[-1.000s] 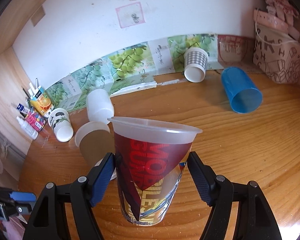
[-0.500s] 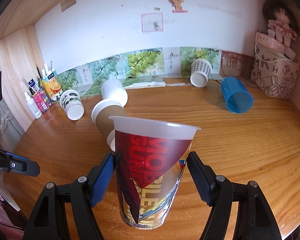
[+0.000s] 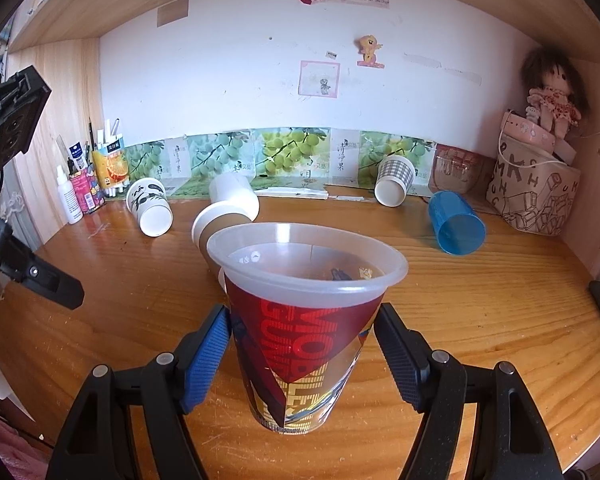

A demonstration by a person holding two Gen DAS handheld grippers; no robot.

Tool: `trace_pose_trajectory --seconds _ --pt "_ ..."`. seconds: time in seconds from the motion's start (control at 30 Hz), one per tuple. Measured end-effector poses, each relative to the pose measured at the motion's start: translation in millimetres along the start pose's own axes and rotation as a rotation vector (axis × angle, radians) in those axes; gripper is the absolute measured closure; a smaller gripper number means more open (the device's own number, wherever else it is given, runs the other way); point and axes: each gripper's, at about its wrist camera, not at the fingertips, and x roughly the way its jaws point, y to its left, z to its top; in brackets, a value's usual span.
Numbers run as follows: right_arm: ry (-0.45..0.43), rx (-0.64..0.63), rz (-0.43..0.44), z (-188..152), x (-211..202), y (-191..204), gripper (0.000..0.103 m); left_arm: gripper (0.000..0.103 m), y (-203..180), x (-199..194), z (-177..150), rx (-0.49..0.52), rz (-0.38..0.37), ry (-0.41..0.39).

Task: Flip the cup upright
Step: 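Lower the red cup rim-up onto the desk and open the right tool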

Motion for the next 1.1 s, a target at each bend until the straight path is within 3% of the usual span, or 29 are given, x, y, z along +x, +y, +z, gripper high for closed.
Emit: trace_pose_trajectory --seconds 0.3,0.43,0.77,0.93,1.1 --pt "0.089 0.033 0.054 -11 -8 -2 0.029 0.027 -11 5 -2 0.028 -0.030 0.022" --pt "0.113 0.013 0.070 -11 -10 1 0.022 0.027 -18 6 -3 0.031 -0.033 0.020" --pt "0.245 0.011 0.161 -15 -19 -9 0.020 0.027 -30 0 -10 -0.034 -0.029 -0.019" --pt "0.305 0.054 0.112 -9 -32 -34 0.020 0.027 -36 -11 -20 -0.077 -0.003 -0.037" --pt "0.336 0.133 0.094 20 -47 -72 0.019 0.026 -45 -25 -29 -0.138 0.002 -0.073"
